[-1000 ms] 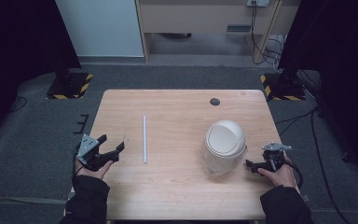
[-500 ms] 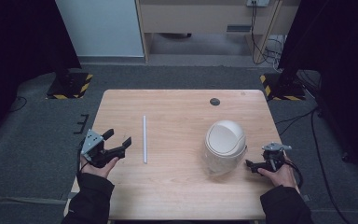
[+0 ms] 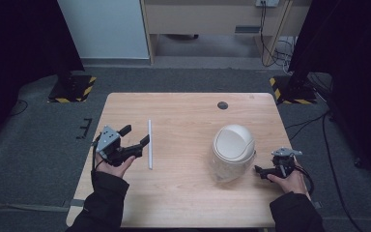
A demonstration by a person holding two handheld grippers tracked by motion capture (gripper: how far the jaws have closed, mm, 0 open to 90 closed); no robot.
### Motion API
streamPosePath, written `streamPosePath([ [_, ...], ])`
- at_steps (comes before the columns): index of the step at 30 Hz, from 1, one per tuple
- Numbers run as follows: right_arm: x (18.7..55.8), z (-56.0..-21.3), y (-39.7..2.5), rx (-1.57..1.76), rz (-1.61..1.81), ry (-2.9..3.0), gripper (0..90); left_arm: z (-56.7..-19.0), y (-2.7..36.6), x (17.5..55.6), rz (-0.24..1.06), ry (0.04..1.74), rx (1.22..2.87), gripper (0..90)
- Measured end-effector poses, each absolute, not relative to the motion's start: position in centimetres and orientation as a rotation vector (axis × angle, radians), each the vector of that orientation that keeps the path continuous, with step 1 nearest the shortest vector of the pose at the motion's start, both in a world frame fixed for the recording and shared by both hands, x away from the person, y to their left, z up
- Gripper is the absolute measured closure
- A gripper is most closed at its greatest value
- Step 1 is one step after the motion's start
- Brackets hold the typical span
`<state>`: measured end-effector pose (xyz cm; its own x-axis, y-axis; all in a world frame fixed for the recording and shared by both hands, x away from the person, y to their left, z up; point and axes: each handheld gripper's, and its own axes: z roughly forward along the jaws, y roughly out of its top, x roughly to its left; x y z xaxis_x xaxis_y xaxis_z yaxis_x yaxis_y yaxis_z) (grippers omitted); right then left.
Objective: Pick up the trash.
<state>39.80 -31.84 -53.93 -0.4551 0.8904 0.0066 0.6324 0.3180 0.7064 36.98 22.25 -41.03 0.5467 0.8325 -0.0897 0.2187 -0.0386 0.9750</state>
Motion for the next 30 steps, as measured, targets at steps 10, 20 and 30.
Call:
streamPosePath([
  [10,39.8,-53.9,-31.8,1.354,0.918,2.206,0.8,-39.5,17.7,38.0,0.580,0.822,1.594,17.9],
  [20,39.8,-53.9,-31.8,1.354,0.918,2.206,0.8,-39.2,12.5,39.1,0.497,0.757,1.630,18.4],
  [30,39.8,-53.9,-31.8,1.354,0.918,2.205,0.8,-40.3,8.0,40.3,0.405,0.733,1.687,18.3],
])
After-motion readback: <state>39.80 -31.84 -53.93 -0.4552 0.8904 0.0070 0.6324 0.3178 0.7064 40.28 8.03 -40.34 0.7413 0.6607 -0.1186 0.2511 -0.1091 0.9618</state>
